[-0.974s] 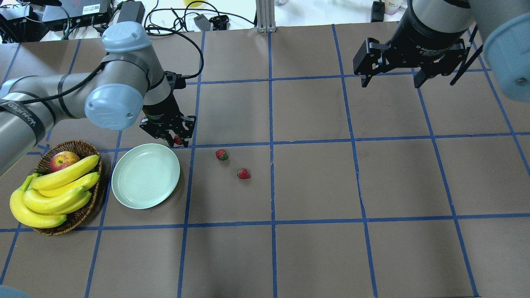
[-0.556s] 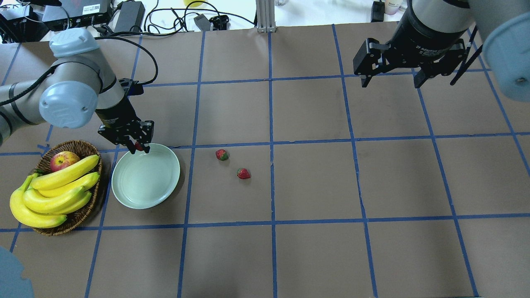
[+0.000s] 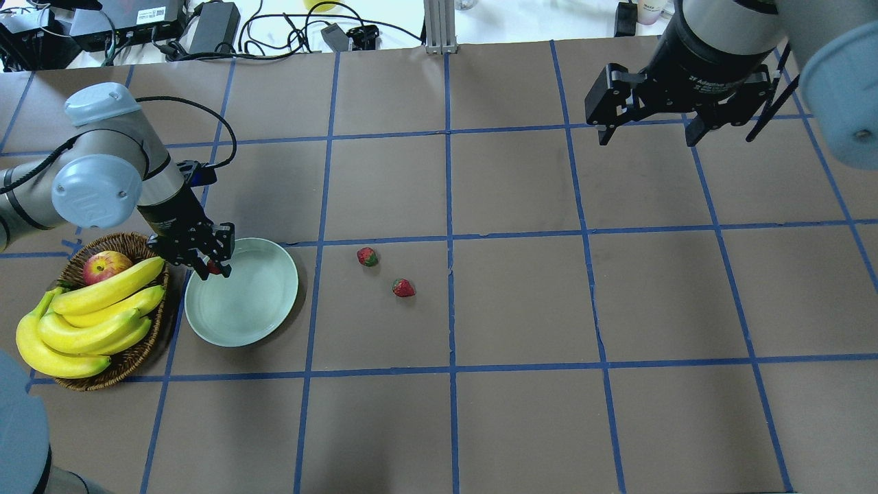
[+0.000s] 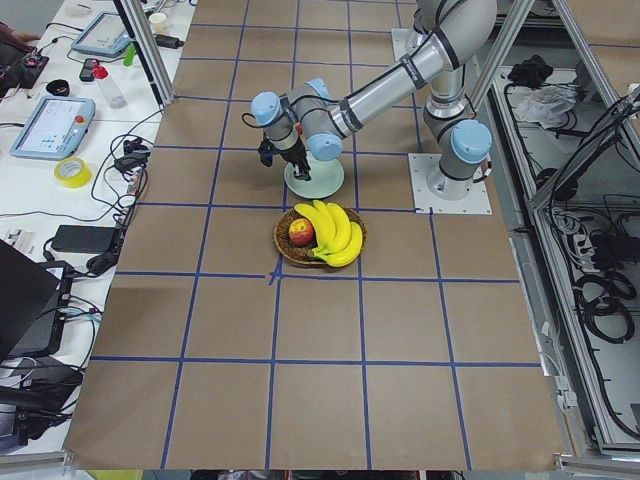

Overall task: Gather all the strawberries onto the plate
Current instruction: 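Lift the strawberry over the plate and open the left gripper, then reach the left gripper to the next strawberry and grasp it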

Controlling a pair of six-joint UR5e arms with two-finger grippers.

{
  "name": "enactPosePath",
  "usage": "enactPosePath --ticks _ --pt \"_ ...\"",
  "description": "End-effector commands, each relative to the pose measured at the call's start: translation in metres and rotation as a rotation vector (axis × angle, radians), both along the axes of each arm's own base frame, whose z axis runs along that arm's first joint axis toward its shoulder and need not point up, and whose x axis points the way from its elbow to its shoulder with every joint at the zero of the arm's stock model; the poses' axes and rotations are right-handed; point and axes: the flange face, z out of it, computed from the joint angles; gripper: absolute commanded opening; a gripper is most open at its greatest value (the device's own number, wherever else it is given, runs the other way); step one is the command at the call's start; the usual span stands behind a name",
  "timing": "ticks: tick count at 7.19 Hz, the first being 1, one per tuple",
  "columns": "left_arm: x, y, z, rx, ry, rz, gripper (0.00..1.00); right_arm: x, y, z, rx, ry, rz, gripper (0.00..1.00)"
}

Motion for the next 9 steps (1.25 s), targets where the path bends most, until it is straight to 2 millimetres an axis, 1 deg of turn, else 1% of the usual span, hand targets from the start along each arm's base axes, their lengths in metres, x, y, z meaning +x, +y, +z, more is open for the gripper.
enactPosePath --ticks 1,2,3,4,5,6,7,8,9 --pt "0.001 0.003 -0.005 0.013 0.0 0.013 0.92 0.0 0.0 0.0 0.001 -0.001 0.0 1.0" --pt "0.002 0.001 -0.001 0.004 -0.001 0.015 1.0 0.0 0.0 0.0 0.001 0.001 0.0 1.0" --pt "0.001 0.0 0.003 -0.006 0.001 0.015 1.0 0.0 0.0 0.0 0.0 0.001 0.0 1.0" --pt "-0.004 -0.011 0.02 -0.051 0.001 0.02 1.0 0.0 0.0 0.0 0.0 0.001 0.001 1.0" --pt "-0.018 -0.029 0.04 -0.108 0.03 0.025 1.0 0.0 0.0 0.0 0.0 0.001 0.001 1.0" --pt "-0.046 -0.035 0.047 -0.134 0.043 -0.004 1.0 0.0 0.0 0.0 0.0 0.001 0.001 1.0" --pt "-0.071 -0.039 0.049 -0.164 0.025 0.027 1.0 0.0 0.0 0.0 0.0 -0.001 0.002 1.0" --pt "-0.104 -0.045 0.049 -0.213 0.045 0.085 1.0 0.0 0.0 0.0 0.0 -0.001 0.002 1.0" --pt "-0.128 -0.047 0.045 -0.251 0.048 0.097 1.0 0.0 0.0 0.0 0.0 -0.001 0.002 1.0"
